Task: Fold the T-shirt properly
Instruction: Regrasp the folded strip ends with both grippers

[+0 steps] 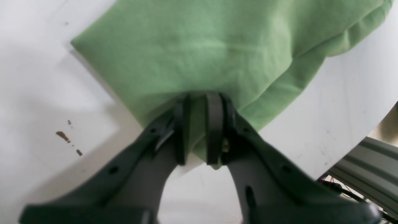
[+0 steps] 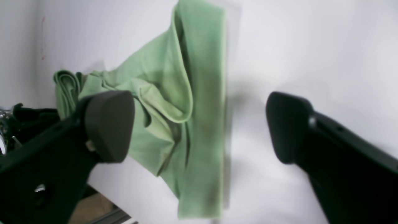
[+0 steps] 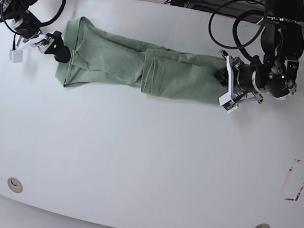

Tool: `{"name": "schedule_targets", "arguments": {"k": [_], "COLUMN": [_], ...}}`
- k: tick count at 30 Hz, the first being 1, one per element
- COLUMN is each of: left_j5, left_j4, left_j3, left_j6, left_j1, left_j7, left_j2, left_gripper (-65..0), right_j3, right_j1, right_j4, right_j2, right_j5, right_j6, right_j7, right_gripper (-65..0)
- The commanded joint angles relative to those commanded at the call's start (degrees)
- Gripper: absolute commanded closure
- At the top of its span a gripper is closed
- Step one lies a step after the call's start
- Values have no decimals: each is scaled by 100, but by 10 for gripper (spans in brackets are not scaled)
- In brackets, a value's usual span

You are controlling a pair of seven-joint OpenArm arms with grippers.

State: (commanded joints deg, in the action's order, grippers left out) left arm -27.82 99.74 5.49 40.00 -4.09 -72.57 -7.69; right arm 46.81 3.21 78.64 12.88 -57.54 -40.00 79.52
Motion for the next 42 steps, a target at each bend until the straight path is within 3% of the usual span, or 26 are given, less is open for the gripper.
{"name": "schedule_targets", "arguments": {"k": [9, 10, 13, 17, 22, 26, 29, 32, 42], "left_j5": [0, 0, 0, 0, 0, 0, 0, 0, 0], "left_j4": [-9, -9, -9, -9, -26, -299, -677, -1081, -2040], "left_j3": [9, 9, -9, -26, -211, -492, -492, -501, -501], "left_j6": [0, 0, 0, 0, 0, 0, 0, 0, 0], "left_j1": [9, 9, 9, 9, 193, 264, 536, 659, 1310], "left_j7": [9, 9, 9, 9, 9, 18, 18, 18, 246], "left_j2": [0, 0, 0, 26, 185, 281, 413, 580, 958], "left_gripper": [-72, -72, -74, -75, -75, -75, -75, -75, -75], "right_j3": [-695, -747, -818, -800, -677, -492, -527, -527, -826], "right_j1": [229, 229, 202, 62, 53, 88, 79, 35, -378], "right_j4": [949, 949, 949, 967, 1222, 1767, 2145, 2593, 3086], "right_j2": [-589, -598, -624, -633, -510, -404, -114, -53, 123], "right_j5": [44, 53, 316, 897, 1213, 1222, 1169, 1134, -220], "right_j6": [0, 0, 0, 0, 0, 0, 0, 0, 0], "right_j7": [-141, -193, -299, -308, -369, -352, -290, -44, 48], "right_gripper": [-650, -606, -376, -3, 0, 0, 0, 0, 0]}}
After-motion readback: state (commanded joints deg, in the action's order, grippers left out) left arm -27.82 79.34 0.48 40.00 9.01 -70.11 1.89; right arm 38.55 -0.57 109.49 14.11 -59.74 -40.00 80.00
